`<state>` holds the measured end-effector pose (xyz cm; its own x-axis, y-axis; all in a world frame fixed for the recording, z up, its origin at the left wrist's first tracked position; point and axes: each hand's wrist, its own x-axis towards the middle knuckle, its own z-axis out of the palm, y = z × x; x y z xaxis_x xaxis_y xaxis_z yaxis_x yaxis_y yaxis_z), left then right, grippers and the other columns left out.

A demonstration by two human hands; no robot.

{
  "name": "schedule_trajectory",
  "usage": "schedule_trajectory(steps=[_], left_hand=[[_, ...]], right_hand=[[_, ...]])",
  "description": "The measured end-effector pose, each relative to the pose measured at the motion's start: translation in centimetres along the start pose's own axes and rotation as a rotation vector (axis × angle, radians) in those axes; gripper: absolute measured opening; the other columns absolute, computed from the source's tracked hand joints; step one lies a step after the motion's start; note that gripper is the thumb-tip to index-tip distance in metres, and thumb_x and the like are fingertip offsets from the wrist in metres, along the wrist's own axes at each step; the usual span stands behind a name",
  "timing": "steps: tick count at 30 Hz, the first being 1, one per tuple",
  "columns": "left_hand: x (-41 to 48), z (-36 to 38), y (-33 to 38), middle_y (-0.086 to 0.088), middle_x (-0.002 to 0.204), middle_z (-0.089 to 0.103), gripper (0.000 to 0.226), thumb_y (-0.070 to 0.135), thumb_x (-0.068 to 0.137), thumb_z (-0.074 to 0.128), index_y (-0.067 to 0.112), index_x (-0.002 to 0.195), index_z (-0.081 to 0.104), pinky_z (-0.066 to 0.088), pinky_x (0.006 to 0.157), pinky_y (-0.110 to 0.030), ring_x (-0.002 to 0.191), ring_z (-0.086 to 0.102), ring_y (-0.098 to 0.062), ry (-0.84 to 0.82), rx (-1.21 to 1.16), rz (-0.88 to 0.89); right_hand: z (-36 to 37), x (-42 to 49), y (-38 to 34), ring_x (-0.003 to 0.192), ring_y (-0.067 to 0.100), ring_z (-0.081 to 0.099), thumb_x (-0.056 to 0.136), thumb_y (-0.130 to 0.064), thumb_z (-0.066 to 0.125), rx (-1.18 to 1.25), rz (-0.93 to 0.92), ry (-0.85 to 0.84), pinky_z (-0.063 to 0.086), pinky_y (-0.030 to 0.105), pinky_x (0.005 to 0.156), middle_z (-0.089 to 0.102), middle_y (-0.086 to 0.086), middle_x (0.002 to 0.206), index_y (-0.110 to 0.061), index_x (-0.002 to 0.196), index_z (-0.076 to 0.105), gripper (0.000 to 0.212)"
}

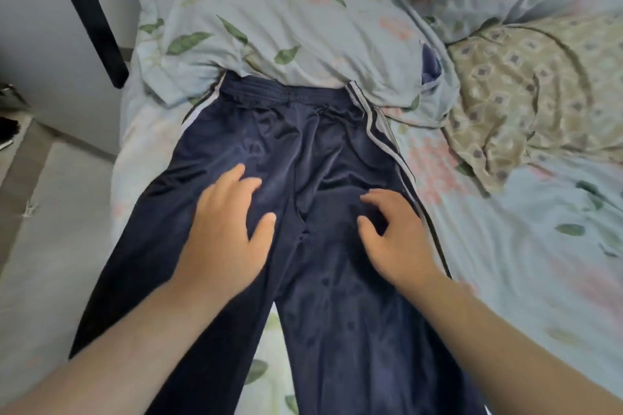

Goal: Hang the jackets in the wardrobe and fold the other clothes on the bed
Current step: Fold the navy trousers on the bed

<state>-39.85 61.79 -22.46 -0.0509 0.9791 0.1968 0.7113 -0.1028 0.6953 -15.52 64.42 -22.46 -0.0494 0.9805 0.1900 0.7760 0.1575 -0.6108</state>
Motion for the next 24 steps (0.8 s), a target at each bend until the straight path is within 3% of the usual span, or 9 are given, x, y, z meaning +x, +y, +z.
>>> schedule_trajectory(steps=[3, 6, 8, 10, 12, 15, 19, 24], left_hand=[[-7.6, 1.2, 1.8, -0.015, 0.145, 0.048, 0.048, 0.028, 0.083, 0.064, 0.005, 0.125, 0.06, 0.033, 0.107, -0.042, 0.13, 0.043, -0.032, -0.129, 0.064, 0.032], [-12.8, 2.3, 2.4, -0.016, 0.144, 0.05, 0.053, 0.029, 0.076, 0.079, 0.007, 0.122, 0.065, 0.032, 0.111, -0.045, 0.133, 0.048, -0.035, -0.307, 0.225, 0.121], [-14.8, 2.6, 2.7, -0.015, 0.152, 0.039, 0.06, 0.037, 0.081, 0.074, 0.011, 0.133, 0.059, 0.018, 0.116, -0.04, 0.143, 0.035, -0.032, -0.343, 0.337, 0.16], [-16.2, 2.9, 2.9, -0.01, 0.163, 0.017, 0.065, 0.047, 0.092, 0.055, 0.018, 0.148, 0.039, -0.004, 0.119, -0.032, 0.152, 0.01, -0.024, -0.368, 0.356, 0.123], [-17.6, 3.3, 3.2, -0.005, 0.165, 0.006, 0.067, 0.053, 0.096, 0.04, 0.023, 0.153, 0.025, -0.014, 0.118, -0.03, 0.152, -0.004, -0.019, -0.345, 0.388, 0.098], [-19.9, 3.6, 4.3, -0.002, 0.164, 0.009, 0.065, 0.053, 0.096, 0.039, 0.025, 0.153, 0.025, -0.011, 0.12, -0.031, 0.152, -0.004, -0.017, -0.319, 0.383, 0.067], [-25.0, 4.4, 6.3, 0.005, 0.158, 0.017, 0.068, 0.057, 0.091, 0.044, 0.026, 0.15, 0.031, 0.001, 0.118, -0.028, 0.147, 0.01, -0.016, -0.262, 0.327, 0.019], [-34.0, 4.4, 9.1, 0.007, 0.161, 0.017, 0.076, 0.063, 0.084, 0.051, 0.032, 0.151, 0.03, 0.012, 0.12, -0.03, 0.148, 0.014, -0.017, -0.296, 0.322, -0.066]], right_hand=[[-1.5, -6.5, 1.1, 0.119, 0.021, 0.056, 0.081, -0.009, 0.069, -0.089, 0.041, -0.06, 0.035, 0.026, 0.107, 0.062, 0.006, 0.123, -0.008, 0.113, 0.069, 0.031], [-2.7, -11.9, 2.0, 0.131, 0.022, 0.047, 0.085, -0.012, 0.069, -0.174, 0.103, -0.147, 0.027, 0.025, 0.111, 0.055, 0.005, 0.137, -0.011, 0.122, 0.067, 0.037], [-3.3, -14.4, 2.2, 0.135, 0.017, 0.041, 0.088, -0.016, 0.066, -0.205, 0.085, -0.17, 0.022, 0.02, 0.111, 0.05, 0.001, 0.144, -0.015, 0.126, 0.065, 0.038], [-3.8, -16.2, 2.1, 0.138, 0.013, 0.036, 0.091, -0.02, 0.062, -0.227, 0.068, -0.208, 0.018, 0.016, 0.111, 0.045, -0.002, 0.148, -0.018, 0.13, 0.062, 0.04], [-4.5, -17.8, 1.9, 0.139, 0.014, 0.035, 0.092, -0.021, 0.06, -0.237, 0.049, -0.235, 0.018, 0.017, 0.113, 0.043, -0.001, 0.15, -0.018, 0.132, 0.061, 0.04], [-5.5, -20.2, 1.8, 0.141, 0.015, 0.034, 0.094, -0.024, 0.057, -0.245, 0.007, -0.276, 0.018, 0.018, 0.114, 0.041, 0.0, 0.151, -0.018, 0.132, 0.061, 0.039], [-7.8, -24.1, 2.4, 0.142, 0.016, 0.032, 0.093, -0.025, 0.057, -0.234, 0.003, -0.311, 0.02, 0.021, 0.115, 0.038, 0.0, 0.153, -0.02, 0.133, 0.059, 0.04], [-11.4, -32.6, 2.8, 0.131, 0.018, 0.042, 0.088, -0.019, 0.062, -0.087, 0.251, -0.181, 0.031, 0.029, 0.113, 0.047, 0.0, 0.139, -0.016, 0.134, 0.055, 0.047]])
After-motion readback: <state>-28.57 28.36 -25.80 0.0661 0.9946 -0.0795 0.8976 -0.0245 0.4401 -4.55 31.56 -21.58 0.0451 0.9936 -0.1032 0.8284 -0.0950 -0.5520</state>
